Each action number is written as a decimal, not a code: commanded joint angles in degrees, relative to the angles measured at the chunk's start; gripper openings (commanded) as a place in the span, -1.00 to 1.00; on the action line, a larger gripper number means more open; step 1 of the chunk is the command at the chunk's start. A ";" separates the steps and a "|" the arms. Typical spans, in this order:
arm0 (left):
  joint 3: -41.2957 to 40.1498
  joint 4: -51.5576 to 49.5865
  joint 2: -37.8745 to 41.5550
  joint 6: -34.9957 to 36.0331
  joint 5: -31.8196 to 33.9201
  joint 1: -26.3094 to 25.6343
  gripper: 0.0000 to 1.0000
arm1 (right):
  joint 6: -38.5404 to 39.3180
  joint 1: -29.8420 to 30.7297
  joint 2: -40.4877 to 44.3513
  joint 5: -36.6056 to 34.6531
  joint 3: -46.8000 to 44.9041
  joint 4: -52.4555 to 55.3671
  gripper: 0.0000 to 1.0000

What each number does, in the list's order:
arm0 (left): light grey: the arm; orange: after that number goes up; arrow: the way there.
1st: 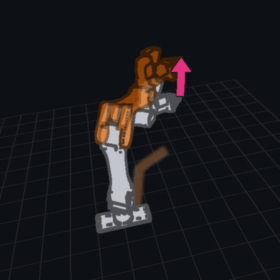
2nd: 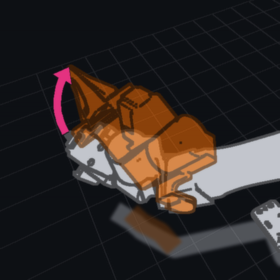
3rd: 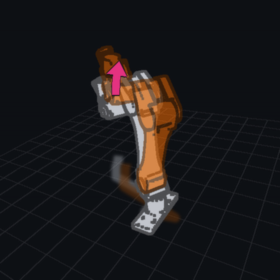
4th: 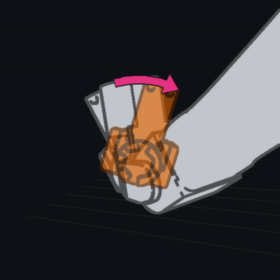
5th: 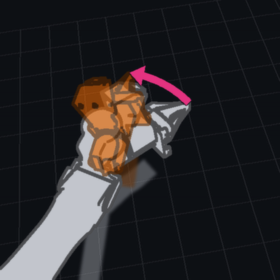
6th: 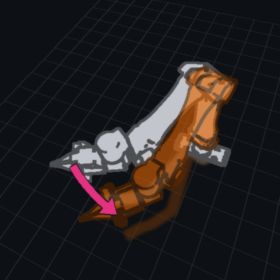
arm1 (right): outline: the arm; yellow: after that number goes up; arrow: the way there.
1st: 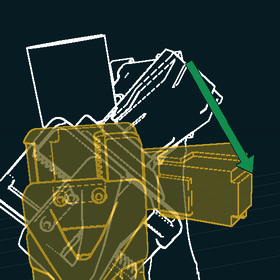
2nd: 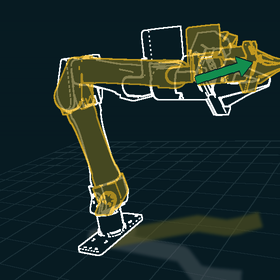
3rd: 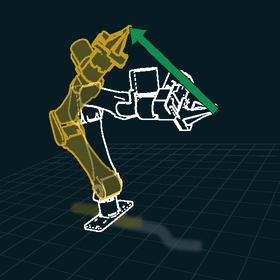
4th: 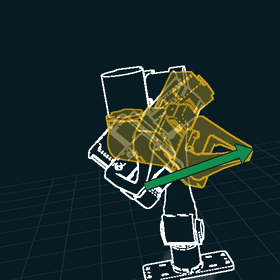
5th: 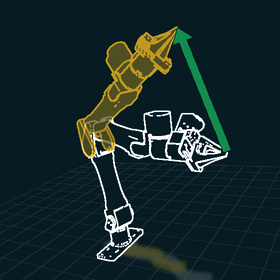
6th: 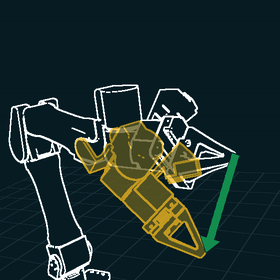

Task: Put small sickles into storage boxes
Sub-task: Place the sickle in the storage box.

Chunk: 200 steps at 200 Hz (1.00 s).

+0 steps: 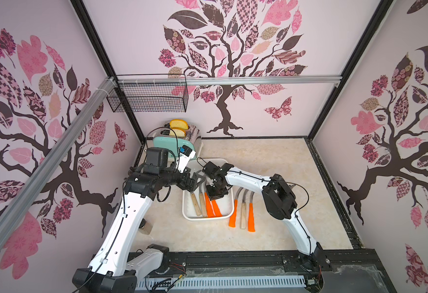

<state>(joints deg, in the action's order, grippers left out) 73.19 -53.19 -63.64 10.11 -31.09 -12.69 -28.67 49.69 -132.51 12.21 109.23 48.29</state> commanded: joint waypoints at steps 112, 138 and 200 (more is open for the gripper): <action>1.52 1.11 -0.34 0.17 -0.15 -0.08 0.87 | 0.45 0.39 -1.85 0.38 3.24 2.15 -0.60; 1.47 0.96 -0.18 0.09 -0.31 -0.06 0.87 | 0.98 0.32 -1.81 -0.16 4.18 3.29 -0.56; 2.90 0.58 -0.31 0.17 -0.35 -0.06 0.88 | 1.80 0.32 -0.31 -1.81 5.81 4.99 -0.42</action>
<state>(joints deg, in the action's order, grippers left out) 74.50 -52.75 -63.64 10.11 -31.11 -12.69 -27.97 49.71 -132.94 11.75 112.60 50.74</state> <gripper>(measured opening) 0.937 0.274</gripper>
